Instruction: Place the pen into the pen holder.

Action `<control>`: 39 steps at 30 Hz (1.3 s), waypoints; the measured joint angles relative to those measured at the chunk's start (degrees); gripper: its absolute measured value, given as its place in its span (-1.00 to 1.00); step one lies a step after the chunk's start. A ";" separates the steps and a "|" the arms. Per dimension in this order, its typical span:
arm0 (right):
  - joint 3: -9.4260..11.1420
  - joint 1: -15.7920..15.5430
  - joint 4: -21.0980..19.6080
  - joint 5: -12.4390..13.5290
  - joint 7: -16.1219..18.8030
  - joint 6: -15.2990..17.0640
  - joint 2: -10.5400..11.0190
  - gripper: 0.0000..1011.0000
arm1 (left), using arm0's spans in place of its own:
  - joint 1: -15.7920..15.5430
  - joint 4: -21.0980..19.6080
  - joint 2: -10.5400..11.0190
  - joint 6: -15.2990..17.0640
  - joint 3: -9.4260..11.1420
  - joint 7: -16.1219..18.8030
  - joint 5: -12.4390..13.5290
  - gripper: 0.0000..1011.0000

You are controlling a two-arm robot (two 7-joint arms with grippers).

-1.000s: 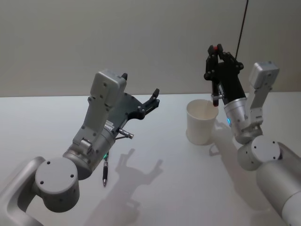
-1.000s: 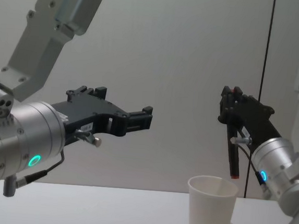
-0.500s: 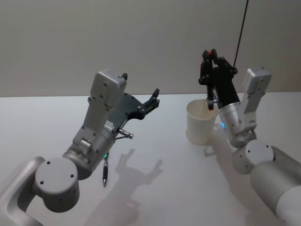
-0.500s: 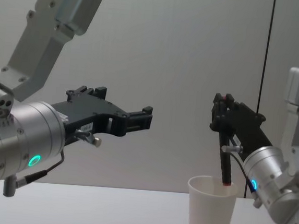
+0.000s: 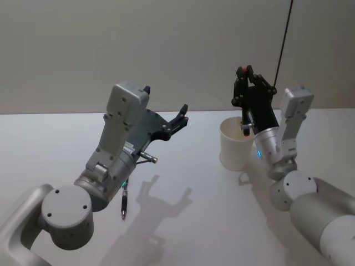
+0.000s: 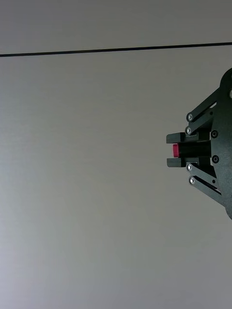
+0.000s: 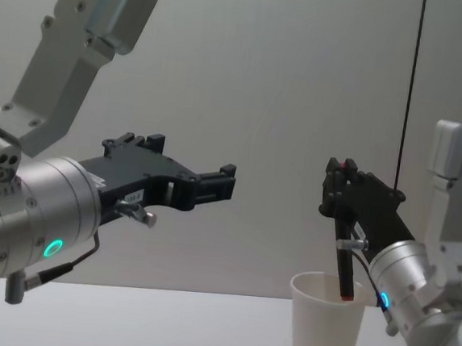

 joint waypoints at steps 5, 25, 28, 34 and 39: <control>-0.05 0.50 1.60 -0.33 -0.80 -0.80 -0.30 -0.69 | 0.00 0.00 0.00 0.00 0.00 0.00 0.00 0.98; -0.58 1.11 4.71 -2.45 -3.26 -3.06 -1.06 -0.68 | 0.00 0.00 0.00 0.00 0.00 0.00 0.00 0.98; -0.64 1.11 4.84 -2.72 -3.51 -3.21 -1.11 -0.56 | 0.00 0.00 0.00 0.00 0.00 0.00 0.00 0.98; -0.91 1.11 5.08 -3.53 -4.37 -3.47 -1.15 -0.23 | 0.00 0.00 0.00 0.00 0.00 0.00 0.00 0.98; -1.01 1.11 5.20 -4.18 -4.96 -3.51 -1.12 0.04 | 0.00 0.00 0.00 0.00 0.00 0.00 0.00 0.98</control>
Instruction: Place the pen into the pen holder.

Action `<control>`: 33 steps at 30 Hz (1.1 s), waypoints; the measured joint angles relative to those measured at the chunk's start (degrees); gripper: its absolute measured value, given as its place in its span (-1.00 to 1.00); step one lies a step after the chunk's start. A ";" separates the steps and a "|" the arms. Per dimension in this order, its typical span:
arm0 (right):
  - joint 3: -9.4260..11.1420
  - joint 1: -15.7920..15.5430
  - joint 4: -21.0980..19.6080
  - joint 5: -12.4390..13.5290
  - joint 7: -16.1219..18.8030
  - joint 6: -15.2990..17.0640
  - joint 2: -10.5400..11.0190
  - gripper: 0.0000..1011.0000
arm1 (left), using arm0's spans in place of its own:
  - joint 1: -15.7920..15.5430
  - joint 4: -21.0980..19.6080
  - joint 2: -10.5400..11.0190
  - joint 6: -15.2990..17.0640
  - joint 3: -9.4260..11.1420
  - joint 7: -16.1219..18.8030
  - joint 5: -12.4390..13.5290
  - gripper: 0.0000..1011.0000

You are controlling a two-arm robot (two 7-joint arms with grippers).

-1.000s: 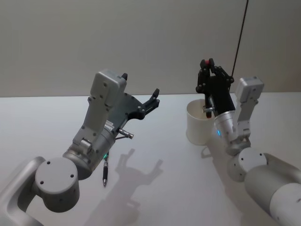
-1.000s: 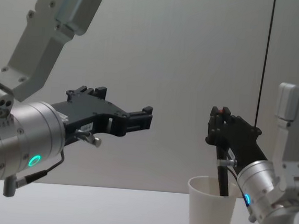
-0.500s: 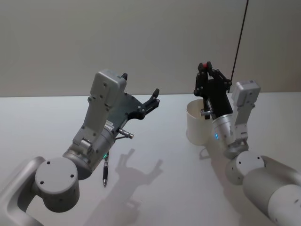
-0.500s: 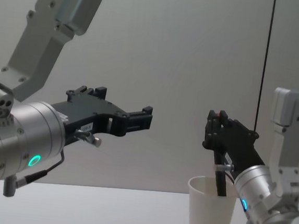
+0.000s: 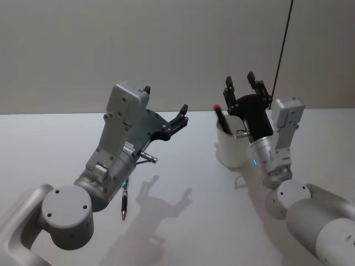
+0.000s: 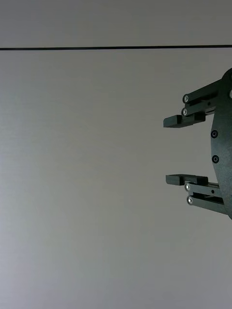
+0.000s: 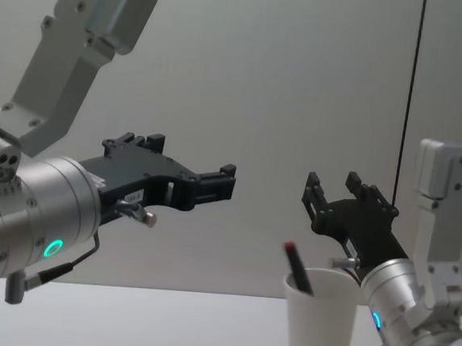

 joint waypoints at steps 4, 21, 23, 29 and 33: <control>0.04 -0.01 0.05 -0.41 -0.20 -0.06 0.14 0.36 | 0.00 0.00 0.00 0.00 0.00 0.00 0.00 0.98; 2.55 -0.58 -1.86 0.18 2.74 2.10 1.38 0.98 | 0.00 0.00 0.00 0.00 0.00 0.00 0.00 0.98; 2.93 -1.11 -3.23 0.33 3.11 3.29 1.64 0.98 | 0.00 0.00 0.00 0.00 0.00 0.00 0.00 0.98; 4.38 -7.68 -17.35 0.61 4.55 13.54 3.12 0.98 | 0.00 0.00 0.00 0.00 0.00 0.00 0.00 0.98; 5.31 -13.27 -29.00 0.69 5.39 21.90 4.38 0.98 | 0.00 0.00 0.00 0.00 0.00 0.00 0.00 0.98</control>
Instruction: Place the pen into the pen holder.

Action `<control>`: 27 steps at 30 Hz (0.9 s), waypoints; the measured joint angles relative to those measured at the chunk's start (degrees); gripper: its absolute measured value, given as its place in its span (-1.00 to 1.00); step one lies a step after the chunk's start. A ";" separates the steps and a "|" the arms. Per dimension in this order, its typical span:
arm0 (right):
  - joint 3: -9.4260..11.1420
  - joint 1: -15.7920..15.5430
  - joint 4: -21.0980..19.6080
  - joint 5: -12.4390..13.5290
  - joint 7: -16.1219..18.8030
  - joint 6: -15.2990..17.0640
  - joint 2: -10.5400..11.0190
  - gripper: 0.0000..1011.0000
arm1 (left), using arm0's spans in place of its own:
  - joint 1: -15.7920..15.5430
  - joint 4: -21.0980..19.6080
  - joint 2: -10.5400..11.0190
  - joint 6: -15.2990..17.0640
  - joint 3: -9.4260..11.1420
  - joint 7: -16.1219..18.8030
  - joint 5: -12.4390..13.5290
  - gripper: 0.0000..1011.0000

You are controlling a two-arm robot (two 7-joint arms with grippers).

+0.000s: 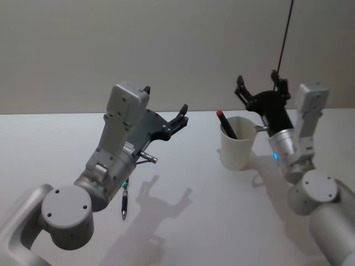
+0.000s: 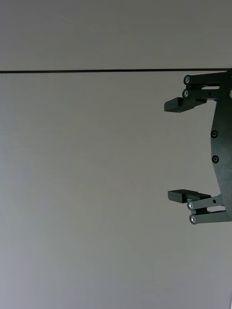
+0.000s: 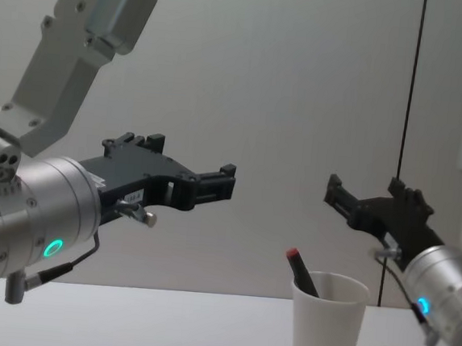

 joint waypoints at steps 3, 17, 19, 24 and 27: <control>0.63 -3.34 -6.97 0.00 0.47 4.95 0.80 0.98 | 0.00 0.00 0.00 0.00 0.00 0.00 0.00 0.98; 3.49 -14.03 -28.84 -1.42 1.03 21.87 4.31 0.98 | 0.00 0.00 0.00 0.00 0.00 0.00 0.00 0.98; 3.94 -15.06 -30.88 -1.80 0.91 23.75 4.83 0.98 | 0.00 0.00 0.00 0.00 0.00 0.00 0.00 0.98; 4.87 -16.95 -34.44 -2.72 0.44 26.91 5.89 0.98 | 0.00 0.00 0.00 0.00 0.00 0.00 0.00 0.98; 5.46 -17.95 -36.18 -3.62 0.18 28.79 6.57 0.98 | 0.00 0.00 0.00 0.00 0.00 0.00 0.00 0.98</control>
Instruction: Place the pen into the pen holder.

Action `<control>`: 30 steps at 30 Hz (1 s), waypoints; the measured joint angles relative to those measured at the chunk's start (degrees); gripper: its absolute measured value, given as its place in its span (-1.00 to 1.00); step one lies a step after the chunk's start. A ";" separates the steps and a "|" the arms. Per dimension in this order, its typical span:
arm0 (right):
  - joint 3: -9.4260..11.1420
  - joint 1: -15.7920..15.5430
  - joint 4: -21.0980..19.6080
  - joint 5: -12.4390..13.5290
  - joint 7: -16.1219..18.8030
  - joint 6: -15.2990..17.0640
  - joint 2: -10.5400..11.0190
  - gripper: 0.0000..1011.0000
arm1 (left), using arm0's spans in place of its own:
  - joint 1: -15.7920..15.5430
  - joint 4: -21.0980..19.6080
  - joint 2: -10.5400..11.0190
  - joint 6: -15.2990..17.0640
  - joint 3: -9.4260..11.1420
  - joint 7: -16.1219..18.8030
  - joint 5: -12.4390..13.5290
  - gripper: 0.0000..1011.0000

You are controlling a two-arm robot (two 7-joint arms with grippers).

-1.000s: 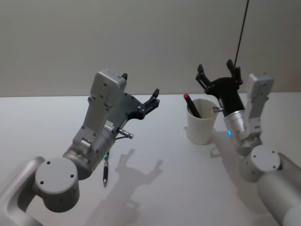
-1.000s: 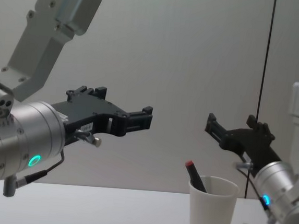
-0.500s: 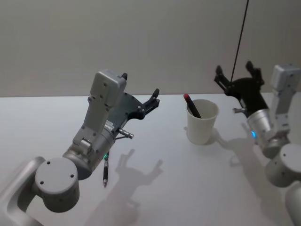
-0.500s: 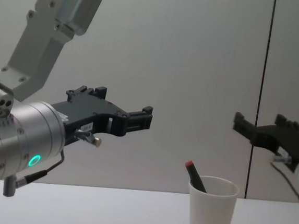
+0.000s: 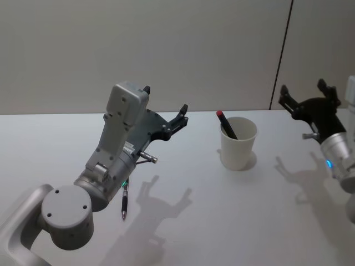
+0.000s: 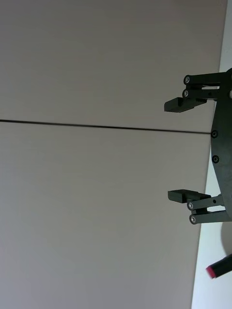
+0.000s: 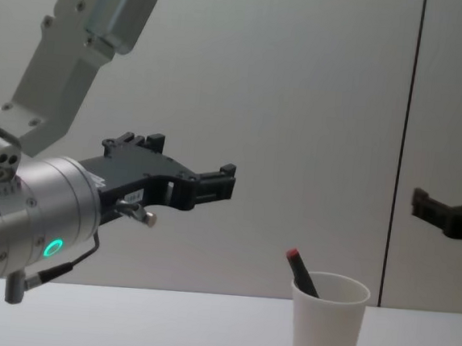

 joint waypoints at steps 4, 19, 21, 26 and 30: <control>0.69 -1.11 -1.88 -1.16 -0.16 2.12 0.82 0.98 | 0.00 0.00 0.00 0.00 0.00 0.00 0.00 0.98; 3.51 -6.49 -9.30 -5.56 1.35 9.25 4.26 0.98 | 0.00 0.00 0.00 0.00 0.00 0.00 0.00 0.98; 3.86 -7.27 -10.33 -5.95 1.66 9.98 4.63 0.98 | 0.00 0.00 0.00 0.00 0.00 0.00 0.00 0.98; 4.57 -9.02 -12.38 -6.55 2.26 11.27 5.41 0.98 | 0.00 0.00 0.00 0.00 0.00 0.00 0.00 0.98; 4.97 -10.08 -13.53 -6.91 2.67 11.91 5.87 0.98 | 0.00 0.00 0.00 0.00 0.00 0.00 0.00 0.98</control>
